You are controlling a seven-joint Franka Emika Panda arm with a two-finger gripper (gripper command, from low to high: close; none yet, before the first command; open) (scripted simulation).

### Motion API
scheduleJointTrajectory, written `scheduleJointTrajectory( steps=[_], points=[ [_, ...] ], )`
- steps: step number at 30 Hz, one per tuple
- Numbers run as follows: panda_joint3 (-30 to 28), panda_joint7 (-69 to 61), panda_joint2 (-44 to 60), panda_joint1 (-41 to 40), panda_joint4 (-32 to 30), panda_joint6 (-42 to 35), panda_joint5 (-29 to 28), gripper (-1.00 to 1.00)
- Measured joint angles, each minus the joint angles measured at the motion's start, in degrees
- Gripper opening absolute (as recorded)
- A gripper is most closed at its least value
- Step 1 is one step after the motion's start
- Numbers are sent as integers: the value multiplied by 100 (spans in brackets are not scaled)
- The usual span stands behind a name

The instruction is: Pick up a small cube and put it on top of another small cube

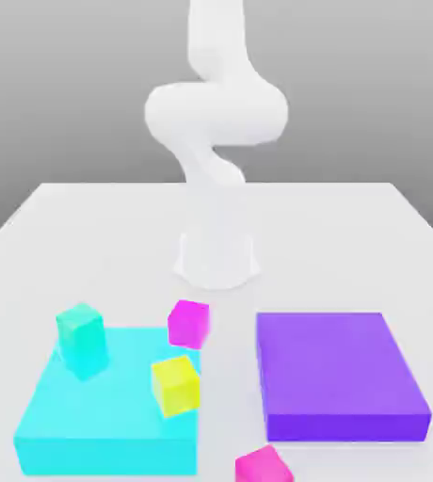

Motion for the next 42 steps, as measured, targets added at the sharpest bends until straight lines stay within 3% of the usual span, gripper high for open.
scheduleJointTrajectory(
  steps=[18,32,33,42],
  points=[
    [-165,-1451,3775,565,-169,1243,313,0],
    [-52,-2004,6669,628,-108,2570,113,0],
    [-45,-2009,6811,622,-80,2683,118,-100],
    [-48,-1987,6502,622,-146,2438,83,-100]
  ],
)
